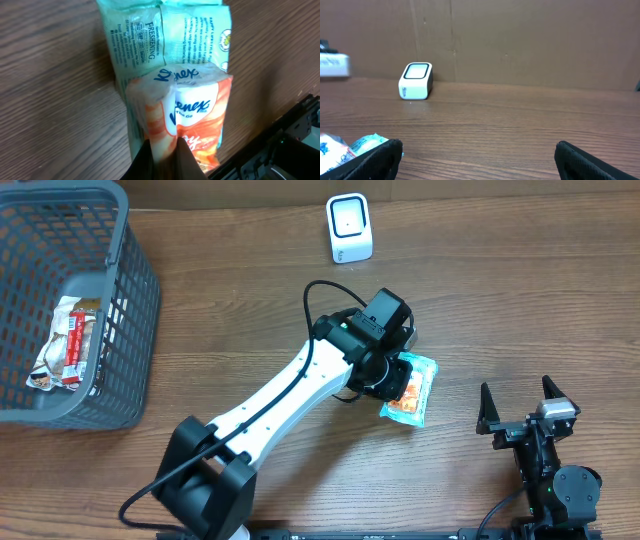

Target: Scan the item barcode

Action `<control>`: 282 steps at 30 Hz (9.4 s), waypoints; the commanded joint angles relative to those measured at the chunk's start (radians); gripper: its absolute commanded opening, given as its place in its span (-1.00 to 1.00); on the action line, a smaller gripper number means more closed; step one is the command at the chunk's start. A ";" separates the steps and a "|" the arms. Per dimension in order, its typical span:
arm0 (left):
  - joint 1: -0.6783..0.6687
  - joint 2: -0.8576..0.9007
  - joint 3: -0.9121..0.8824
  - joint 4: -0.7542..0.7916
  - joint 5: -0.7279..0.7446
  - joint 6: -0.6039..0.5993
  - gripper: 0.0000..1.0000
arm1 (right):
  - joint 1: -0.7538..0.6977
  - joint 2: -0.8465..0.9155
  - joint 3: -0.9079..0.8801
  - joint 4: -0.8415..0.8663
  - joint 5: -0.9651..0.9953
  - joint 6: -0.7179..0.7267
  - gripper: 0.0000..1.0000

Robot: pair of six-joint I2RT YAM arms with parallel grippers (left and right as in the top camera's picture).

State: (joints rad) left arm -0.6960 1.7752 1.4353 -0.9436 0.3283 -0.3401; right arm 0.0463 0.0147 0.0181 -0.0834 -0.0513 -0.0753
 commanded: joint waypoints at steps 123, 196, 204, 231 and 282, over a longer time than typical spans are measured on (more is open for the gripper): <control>-0.064 0.050 -0.100 0.151 -0.091 -0.243 -0.46 | -0.002 -0.011 -0.010 0.003 0.006 -0.001 1.00; 0.301 0.030 -0.159 -0.074 -0.493 -0.063 -0.92 | -0.003 -0.011 -0.010 0.003 0.006 -0.001 1.00; 0.296 0.166 -0.188 -0.066 -0.488 -0.064 -0.92 | -0.002 -0.011 -0.010 0.003 0.006 -0.001 1.00; 0.163 0.192 -0.177 -0.078 -0.144 -0.036 -0.92 | -0.003 -0.011 -0.010 0.003 0.006 -0.001 1.00; 1.339 0.190 0.709 -0.193 -0.413 0.634 1.00 | -0.002 -0.011 -0.010 0.003 0.006 -0.001 1.00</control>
State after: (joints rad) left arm 0.6434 1.9259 2.2105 -1.1549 -0.1188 0.1783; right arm 0.0463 0.0147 0.0181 -0.0834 -0.0513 -0.0750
